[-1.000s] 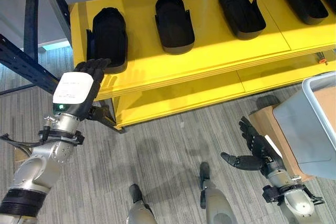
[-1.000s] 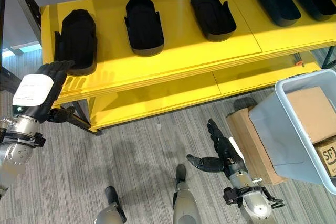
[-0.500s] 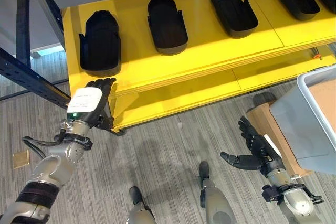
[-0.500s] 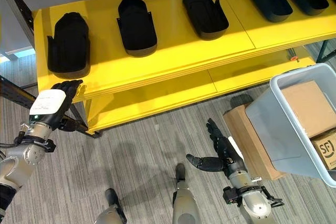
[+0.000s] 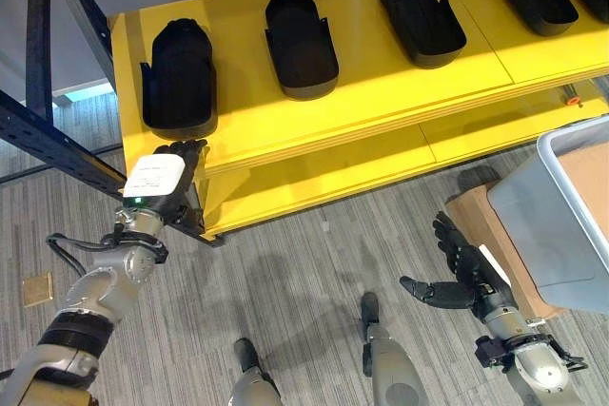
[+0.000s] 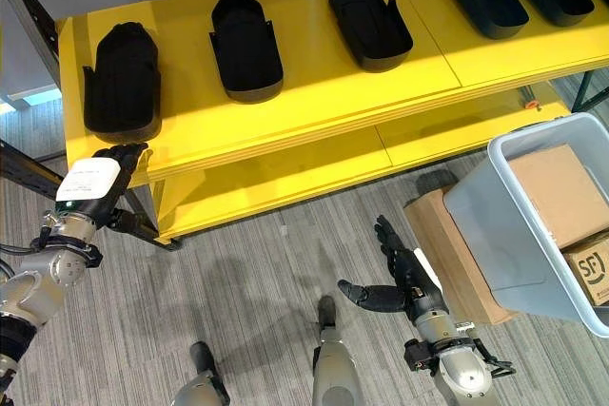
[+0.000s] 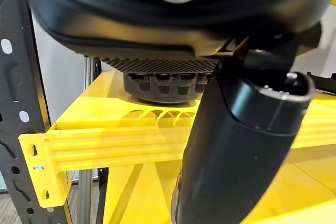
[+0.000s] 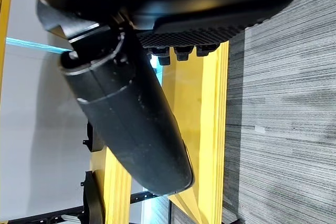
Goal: Move parts from the plastic box to the shelf.
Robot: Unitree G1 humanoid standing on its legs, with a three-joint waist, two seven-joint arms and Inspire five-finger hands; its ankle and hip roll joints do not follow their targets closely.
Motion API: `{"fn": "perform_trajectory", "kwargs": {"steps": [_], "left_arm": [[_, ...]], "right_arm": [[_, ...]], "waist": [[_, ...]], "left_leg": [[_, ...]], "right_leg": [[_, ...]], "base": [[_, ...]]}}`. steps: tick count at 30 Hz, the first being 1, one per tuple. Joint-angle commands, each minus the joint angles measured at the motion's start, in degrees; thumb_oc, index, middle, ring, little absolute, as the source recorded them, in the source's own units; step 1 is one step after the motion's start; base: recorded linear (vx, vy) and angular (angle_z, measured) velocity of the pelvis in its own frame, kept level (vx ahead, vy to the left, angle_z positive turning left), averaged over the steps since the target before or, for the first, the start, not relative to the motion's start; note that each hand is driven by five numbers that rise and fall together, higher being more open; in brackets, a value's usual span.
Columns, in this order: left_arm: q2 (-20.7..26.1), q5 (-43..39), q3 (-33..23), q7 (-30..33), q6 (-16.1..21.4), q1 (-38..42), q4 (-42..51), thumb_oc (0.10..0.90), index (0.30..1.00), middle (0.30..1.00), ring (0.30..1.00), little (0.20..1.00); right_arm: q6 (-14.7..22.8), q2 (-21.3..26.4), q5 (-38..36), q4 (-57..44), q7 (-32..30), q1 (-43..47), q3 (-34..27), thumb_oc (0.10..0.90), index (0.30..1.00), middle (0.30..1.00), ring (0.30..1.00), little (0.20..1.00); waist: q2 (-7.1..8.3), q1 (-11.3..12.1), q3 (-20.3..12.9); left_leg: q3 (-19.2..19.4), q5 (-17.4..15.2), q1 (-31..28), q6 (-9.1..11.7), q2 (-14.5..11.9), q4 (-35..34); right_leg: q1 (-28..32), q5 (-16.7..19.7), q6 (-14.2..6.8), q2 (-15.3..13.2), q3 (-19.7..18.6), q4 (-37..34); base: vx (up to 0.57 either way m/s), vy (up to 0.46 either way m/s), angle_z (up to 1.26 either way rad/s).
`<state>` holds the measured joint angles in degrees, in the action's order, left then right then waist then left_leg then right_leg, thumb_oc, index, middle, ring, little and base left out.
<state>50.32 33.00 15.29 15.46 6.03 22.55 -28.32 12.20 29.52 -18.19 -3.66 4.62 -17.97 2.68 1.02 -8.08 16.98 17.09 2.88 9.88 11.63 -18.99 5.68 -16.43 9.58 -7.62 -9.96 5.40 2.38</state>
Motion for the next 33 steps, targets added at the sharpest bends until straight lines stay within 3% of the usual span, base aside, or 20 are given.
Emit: {"fn": "perform_trajectory", "kwargs": {"steps": [1, 33], "left_arm": [[3.0, 0.4, -2.1, 4.1, -0.7, 7.6, -1.6, 0.900, 1.000, 1.000, 1.000, 1.000], [2.4, -4.6, 9.5, 2.8, -0.2, 23.1, -16.4, 0.900, 1.000, 1.000, 1.000, 1.000]], "right_arm": [[5.0, 1.8, -1.4, -5.9, -0.8, 0.1, -2.0, 0.900, 1.000, 1.000, 1.000, 1.000], [5.5, 2.1, -2.9, -5.2, -0.3, -1.0, -0.6, 0.900, 1.000, 1.000, 1.000, 1.000]], "waist": [[0.10, -1.1, -3.5], [0.33, -2.8, -4.4]], "left_leg": [[-1.7, 2.5, 5.4, -1.2, -2.6, 4.7], [-1.2, 2.2, 5.8, -1.2, -2.4, 5.6]], "right_leg": [[1.5, -7.9, -3.8, -4.9, -1.4, 11.4], [1.0, -7.2, -4.3, -5.1, -2.2, 11.6]], "base": [[0.00, 0.000, 0.00], [0.00, 0.000, 0.00]]}}
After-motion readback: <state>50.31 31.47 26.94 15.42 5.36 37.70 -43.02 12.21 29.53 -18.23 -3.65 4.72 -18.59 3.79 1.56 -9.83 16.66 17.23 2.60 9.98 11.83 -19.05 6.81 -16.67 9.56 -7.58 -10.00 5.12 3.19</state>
